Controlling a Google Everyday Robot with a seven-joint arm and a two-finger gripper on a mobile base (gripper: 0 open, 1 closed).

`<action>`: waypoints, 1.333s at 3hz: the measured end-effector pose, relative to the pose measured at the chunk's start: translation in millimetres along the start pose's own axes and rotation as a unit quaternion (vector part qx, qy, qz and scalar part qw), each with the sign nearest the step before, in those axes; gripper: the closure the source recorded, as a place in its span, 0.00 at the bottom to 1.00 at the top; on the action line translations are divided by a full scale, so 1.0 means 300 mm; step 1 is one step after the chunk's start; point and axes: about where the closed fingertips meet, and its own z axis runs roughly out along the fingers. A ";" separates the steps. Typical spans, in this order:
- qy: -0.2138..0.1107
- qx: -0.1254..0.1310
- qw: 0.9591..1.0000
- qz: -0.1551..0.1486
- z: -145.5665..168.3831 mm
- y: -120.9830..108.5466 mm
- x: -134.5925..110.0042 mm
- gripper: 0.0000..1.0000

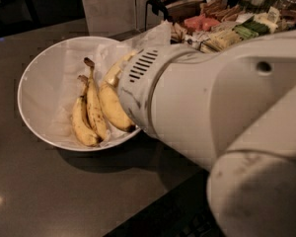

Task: Pick banana from white bowl

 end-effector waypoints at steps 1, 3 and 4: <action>-0.023 0.040 0.998 0.040 0.012 -0.003 -0.017 1.00; -0.066 0.240 0.934 0.255 -0.049 0.127 0.096 1.00; -0.076 0.278 0.905 0.312 -0.026 0.195 0.134 1.00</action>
Offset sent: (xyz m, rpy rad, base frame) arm 0.0198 0.0063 -0.0499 1.3769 0.2436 0.5507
